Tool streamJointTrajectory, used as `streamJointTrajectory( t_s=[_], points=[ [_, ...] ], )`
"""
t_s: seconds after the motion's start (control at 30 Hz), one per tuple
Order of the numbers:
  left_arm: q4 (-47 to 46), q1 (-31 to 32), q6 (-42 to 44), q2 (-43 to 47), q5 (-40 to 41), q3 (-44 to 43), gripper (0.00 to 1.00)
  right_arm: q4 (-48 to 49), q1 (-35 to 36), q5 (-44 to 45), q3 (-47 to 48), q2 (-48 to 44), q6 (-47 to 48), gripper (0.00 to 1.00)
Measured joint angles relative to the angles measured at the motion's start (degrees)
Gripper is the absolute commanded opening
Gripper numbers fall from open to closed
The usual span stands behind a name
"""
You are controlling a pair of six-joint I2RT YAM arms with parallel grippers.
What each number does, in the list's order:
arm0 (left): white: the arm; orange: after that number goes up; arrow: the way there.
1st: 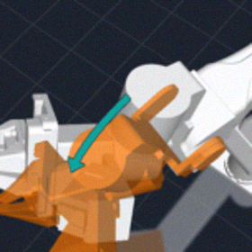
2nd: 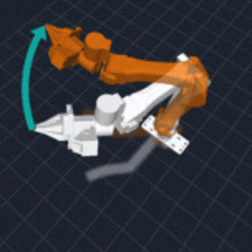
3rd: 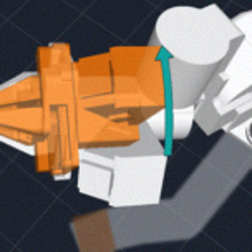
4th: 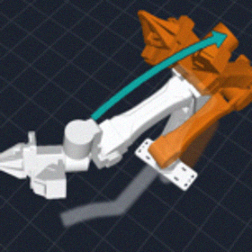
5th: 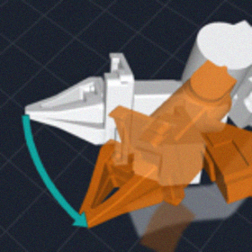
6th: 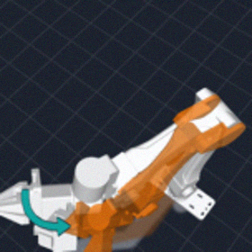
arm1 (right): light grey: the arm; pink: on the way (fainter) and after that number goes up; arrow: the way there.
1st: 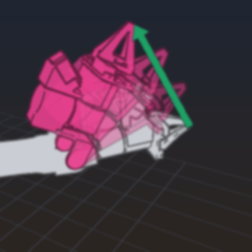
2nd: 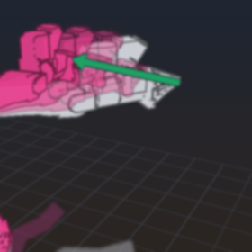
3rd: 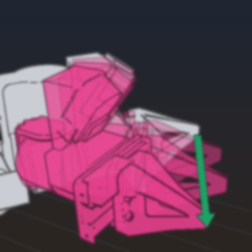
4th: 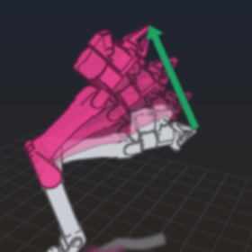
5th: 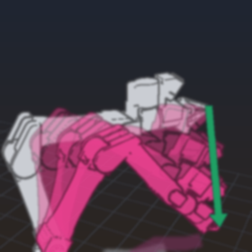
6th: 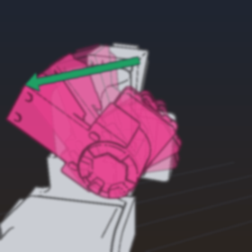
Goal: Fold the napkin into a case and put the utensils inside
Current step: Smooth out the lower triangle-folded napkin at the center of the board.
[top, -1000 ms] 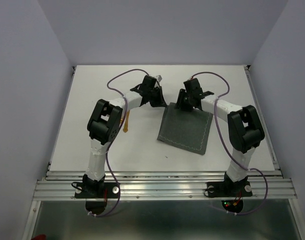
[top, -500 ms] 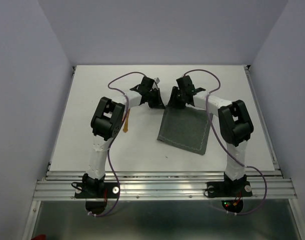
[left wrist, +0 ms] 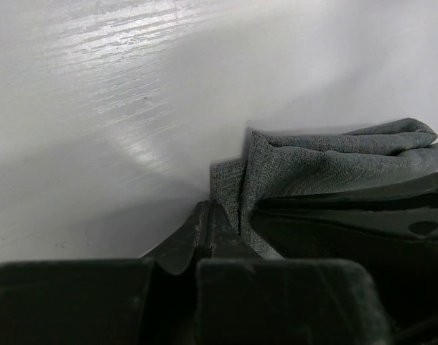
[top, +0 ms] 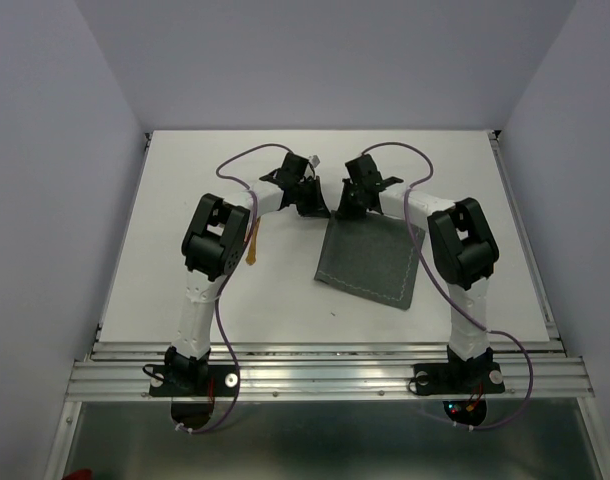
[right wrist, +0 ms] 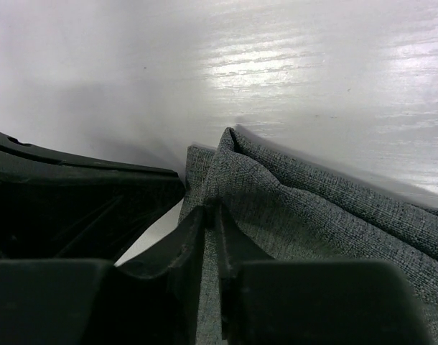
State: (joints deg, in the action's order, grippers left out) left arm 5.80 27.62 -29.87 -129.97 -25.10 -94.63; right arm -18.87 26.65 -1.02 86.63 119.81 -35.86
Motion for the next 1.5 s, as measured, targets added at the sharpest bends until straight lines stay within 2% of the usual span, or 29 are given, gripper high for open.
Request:
streamJointTrajectory(
  t_s=[0.1, 0.13, 1.37, 1.47, 1.5],
  points=[
    [0.0, 0.0, 0.0, 0.0, 0.0, 0.0, 0.0, 0.0, 0.1, 0.8, 0.0, 0.0, -0.1, 0.01],
    [0.0, 0.0, 0.0, 0.0, 0.0, 0.0, 0.0, -0.1, 0.2, 1.0, 0.0, 0.0, -0.1, 0.01],
    [1.3, -0.4, 0.4, -0.1, -0.2, -0.4, 0.0, -0.3, 3.5, 2.3, 0.1, -2.0, 0.0, 0.01],
    [1.3, -0.3, 0.4, -0.1, -0.1, -0.4, 0.0, -0.3, 3.9, 2.5, 0.2, -2.0, 0.0, 0.03],
    [1.3, -0.3, 0.4, -0.1, 0.0, -0.4, 0.0, -0.3, 4.0, 2.5, 0.2, -2.0, 0.0, 0.07]
  ],
)
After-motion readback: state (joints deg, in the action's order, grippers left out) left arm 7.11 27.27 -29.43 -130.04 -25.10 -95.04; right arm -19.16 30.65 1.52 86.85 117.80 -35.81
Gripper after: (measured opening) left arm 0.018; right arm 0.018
